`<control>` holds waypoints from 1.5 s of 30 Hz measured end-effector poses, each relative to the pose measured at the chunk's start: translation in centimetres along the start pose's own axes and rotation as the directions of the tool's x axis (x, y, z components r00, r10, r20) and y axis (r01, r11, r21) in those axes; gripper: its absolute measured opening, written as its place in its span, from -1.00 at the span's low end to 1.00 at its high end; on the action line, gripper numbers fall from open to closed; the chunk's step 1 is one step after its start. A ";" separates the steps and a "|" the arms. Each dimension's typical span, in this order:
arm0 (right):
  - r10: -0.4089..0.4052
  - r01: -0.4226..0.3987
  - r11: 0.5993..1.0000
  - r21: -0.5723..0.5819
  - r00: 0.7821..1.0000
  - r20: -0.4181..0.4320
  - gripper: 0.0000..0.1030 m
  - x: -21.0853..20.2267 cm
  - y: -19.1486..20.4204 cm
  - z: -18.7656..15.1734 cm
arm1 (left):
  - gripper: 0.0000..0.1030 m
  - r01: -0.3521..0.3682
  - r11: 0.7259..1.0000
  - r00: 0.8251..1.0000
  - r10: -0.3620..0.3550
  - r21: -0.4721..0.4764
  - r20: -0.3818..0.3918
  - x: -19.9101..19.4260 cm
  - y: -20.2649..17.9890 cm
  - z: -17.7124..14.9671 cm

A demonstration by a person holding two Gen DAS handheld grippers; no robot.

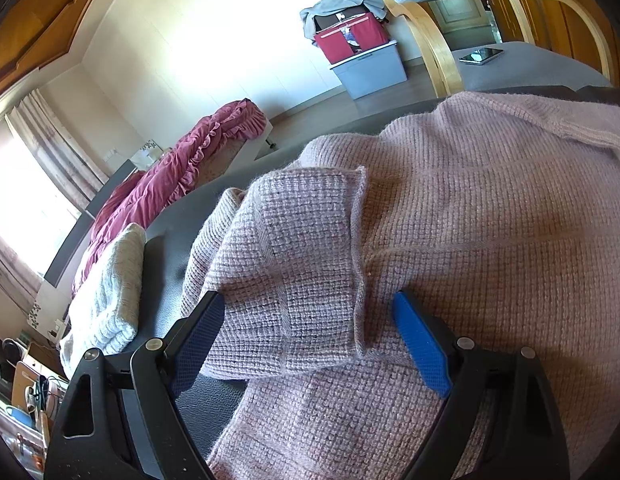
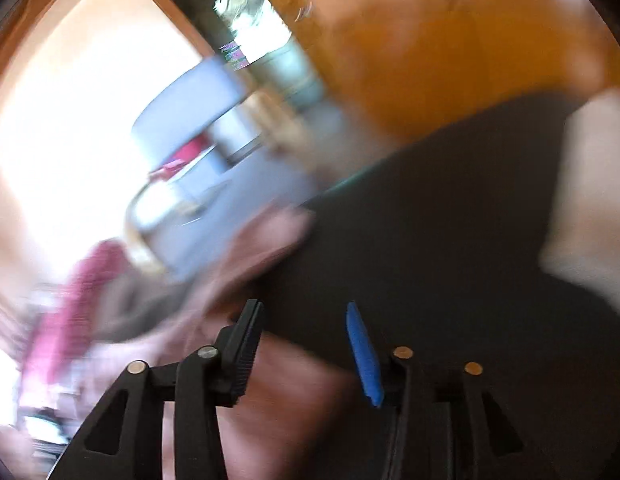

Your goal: Fold clothes

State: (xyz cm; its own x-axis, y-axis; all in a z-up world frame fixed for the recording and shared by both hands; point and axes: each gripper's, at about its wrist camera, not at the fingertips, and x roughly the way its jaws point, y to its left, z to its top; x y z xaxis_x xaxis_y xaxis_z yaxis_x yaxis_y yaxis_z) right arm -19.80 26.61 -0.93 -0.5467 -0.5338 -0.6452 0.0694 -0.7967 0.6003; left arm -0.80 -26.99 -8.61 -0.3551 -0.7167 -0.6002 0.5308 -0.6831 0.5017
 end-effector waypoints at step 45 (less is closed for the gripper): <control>-0.464 0.380 0.871 0.313 0.844 0.267 -0.87 -13.8 -16.7 4.6 | 0.75 0.002 1.000 1.000 -0.002 -0.021 0.003 0.2 -0.6 0.0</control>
State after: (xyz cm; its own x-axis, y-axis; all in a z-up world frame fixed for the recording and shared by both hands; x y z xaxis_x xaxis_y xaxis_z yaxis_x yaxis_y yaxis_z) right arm -17.26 48.61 0.19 -0.7166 -0.0050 -0.6975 -0.4082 -0.8078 0.4252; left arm -1.18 -26.72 -8.98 -0.3580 -0.7158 -0.5995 0.5465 -0.6813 0.4870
